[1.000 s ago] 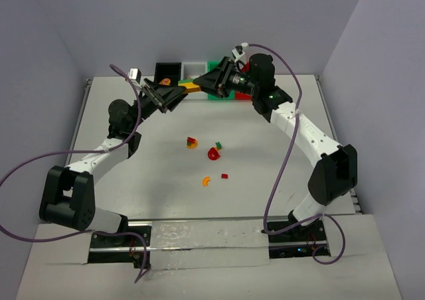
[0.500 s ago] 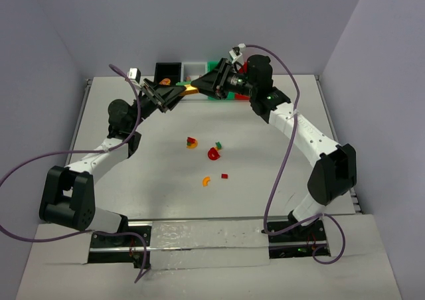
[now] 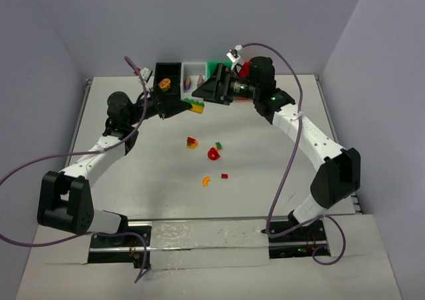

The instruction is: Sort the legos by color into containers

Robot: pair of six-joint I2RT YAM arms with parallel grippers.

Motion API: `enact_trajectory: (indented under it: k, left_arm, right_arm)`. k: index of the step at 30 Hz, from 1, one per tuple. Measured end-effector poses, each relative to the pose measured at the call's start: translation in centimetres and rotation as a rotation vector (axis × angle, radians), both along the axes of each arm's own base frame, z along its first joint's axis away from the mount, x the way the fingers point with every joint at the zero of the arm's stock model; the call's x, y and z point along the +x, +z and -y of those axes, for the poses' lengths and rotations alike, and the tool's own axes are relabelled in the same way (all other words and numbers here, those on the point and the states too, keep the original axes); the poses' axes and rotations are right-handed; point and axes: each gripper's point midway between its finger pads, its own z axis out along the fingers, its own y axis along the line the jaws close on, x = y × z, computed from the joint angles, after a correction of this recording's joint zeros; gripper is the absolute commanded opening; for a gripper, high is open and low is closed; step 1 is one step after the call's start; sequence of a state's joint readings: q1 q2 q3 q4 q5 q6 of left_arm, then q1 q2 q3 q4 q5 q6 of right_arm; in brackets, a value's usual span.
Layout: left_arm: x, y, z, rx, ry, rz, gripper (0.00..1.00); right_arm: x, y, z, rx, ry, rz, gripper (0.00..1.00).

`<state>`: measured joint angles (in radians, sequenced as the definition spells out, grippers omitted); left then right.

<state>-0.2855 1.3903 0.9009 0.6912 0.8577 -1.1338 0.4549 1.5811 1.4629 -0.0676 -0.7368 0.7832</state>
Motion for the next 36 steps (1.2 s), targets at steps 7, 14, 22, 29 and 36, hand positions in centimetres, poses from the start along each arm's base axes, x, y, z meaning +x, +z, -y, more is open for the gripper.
enact_trajectory:
  k: [7,14,22,29,36]
  left_arm:
    - [-5.8,-1.3,-0.1,0.238,-0.325,0.297,0.00]
    - [-8.6,-0.9,-0.3,0.303,-0.481,0.454,0.00]
    - [-10.2,-1.8,-0.2,0.301,-0.540,0.432,0.00]
    - [-10.8,-1.9,0.1,0.295,-0.565,0.439,0.00]
    - [-11.5,-2.0,0.5,0.293,-0.587,0.448,0.00]
  right_arm:
    - [-4.2,1.2,4.0,-0.209,0.185,0.383,0.91]
    - [-8.9,0.2,3.5,-0.264,0.396,0.512,0.80]
    - [-13.2,-3.2,1.0,-0.266,0.539,0.460,0.81]
    - [-14.6,-3.0,-0.3,-0.240,0.589,0.453,0.79]
    - [-13.8,-3.5,-1.3,-0.233,0.597,0.417,0.68]
